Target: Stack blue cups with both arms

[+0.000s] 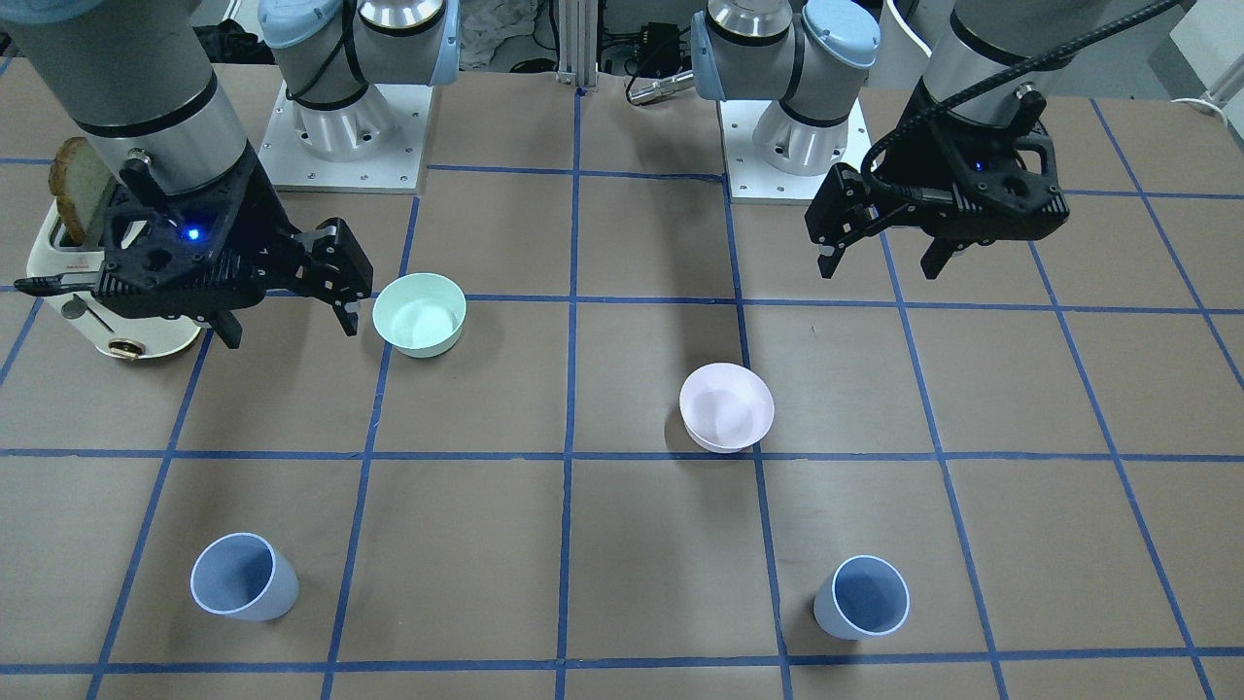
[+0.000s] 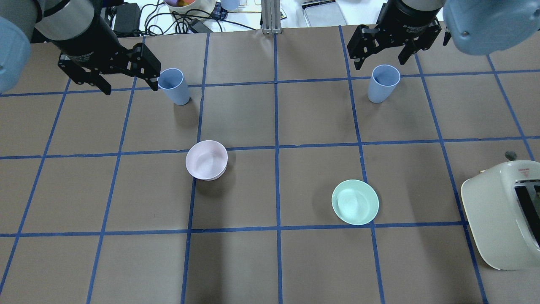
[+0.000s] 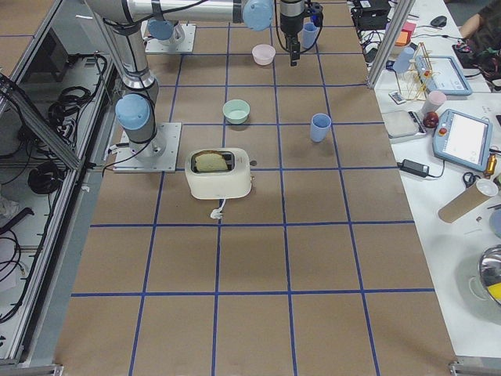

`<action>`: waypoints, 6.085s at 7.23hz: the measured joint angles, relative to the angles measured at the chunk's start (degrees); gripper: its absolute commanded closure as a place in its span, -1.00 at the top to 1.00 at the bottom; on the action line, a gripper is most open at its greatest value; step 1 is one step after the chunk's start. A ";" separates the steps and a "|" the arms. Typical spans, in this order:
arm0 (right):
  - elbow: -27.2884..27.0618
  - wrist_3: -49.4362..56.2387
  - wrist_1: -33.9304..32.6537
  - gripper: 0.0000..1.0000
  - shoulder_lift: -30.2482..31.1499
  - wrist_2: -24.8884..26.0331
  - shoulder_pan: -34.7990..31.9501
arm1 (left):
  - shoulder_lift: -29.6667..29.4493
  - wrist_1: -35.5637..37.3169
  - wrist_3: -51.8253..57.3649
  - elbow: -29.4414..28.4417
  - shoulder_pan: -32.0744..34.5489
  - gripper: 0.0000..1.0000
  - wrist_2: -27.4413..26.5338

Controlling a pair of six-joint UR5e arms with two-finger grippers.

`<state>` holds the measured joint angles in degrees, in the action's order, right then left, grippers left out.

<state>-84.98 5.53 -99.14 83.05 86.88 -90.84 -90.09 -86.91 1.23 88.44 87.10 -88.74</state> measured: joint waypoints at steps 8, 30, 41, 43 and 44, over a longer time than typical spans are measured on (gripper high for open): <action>-0.08 -0.07 0.04 1.00 -0.09 0.04 0.05 | 0.09 -0.01 0.01 -0.03 0.00 1.00 0.04; -0.27 0.01 0.26 1.00 -0.17 -0.22 1.28 | -30.60 29.00 1.27 -8.02 6.43 -1.00 -2.17; -1.30 0.18 0.11 1.00 -0.03 -0.13 1.82 | -33.92 29.70 -23.12 -8.17 23.35 1.00 -1.19; -1.39 0.18 0.09 1.00 0.00 -0.13 1.88 | -31.46 27.60 -23.08 -8.37 23.39 1.00 -1.41; -1.41 0.22 0.07 1.00 -0.03 -0.13 1.92 | -29.08 24.40 -22.87 -8.33 23.11 1.00 -1.50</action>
<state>-86.39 5.75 -99.07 83.02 86.75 -88.92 -119.17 -62.52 -21.64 80.11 110.21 -90.24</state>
